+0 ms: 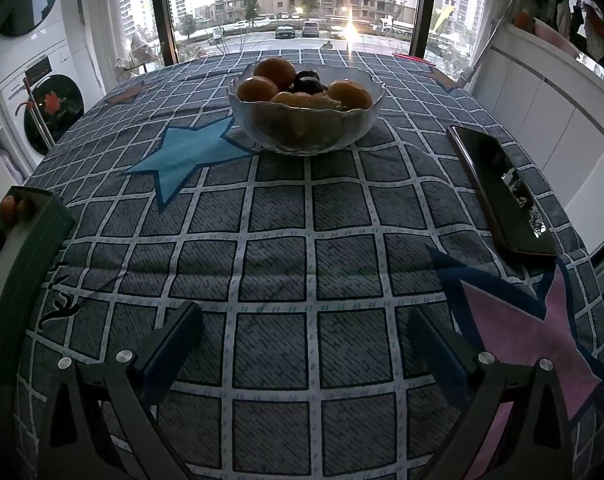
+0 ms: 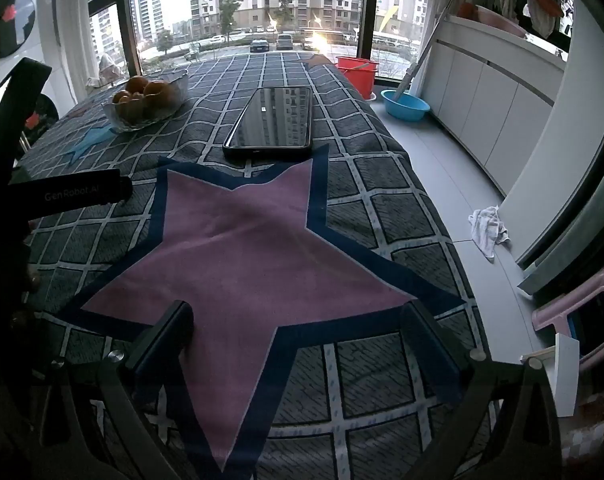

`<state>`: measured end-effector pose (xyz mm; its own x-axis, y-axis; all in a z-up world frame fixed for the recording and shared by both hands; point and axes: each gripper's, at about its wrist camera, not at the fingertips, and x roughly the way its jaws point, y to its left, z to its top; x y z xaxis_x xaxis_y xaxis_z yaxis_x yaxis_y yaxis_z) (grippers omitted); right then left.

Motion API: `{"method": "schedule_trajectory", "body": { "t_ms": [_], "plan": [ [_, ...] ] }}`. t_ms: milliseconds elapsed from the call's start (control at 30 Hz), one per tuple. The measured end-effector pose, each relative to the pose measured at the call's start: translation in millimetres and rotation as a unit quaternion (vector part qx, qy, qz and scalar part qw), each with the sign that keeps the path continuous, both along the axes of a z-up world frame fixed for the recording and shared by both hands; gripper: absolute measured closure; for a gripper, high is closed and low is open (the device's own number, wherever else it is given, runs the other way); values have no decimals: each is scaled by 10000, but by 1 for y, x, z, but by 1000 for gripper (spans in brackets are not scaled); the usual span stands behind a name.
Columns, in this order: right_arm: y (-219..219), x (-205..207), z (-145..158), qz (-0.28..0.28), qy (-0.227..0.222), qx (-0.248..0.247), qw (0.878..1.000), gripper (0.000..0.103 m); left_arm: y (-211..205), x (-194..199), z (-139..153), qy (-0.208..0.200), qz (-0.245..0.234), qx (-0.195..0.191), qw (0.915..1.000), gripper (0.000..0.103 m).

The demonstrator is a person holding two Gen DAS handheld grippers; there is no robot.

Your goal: Organize fruits

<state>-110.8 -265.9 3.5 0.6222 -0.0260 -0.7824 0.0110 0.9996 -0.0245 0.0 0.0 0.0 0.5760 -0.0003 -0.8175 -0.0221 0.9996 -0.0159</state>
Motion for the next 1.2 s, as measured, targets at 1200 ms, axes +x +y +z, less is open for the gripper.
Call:
{"method": "schedule_trajectory", "body": {
  "t_ms": [1200],
  "plan": [
    [0,0,0,1,-1,-3,10000,0,-30,8,1,10,-127,-11,9999,0]
  ]
}}
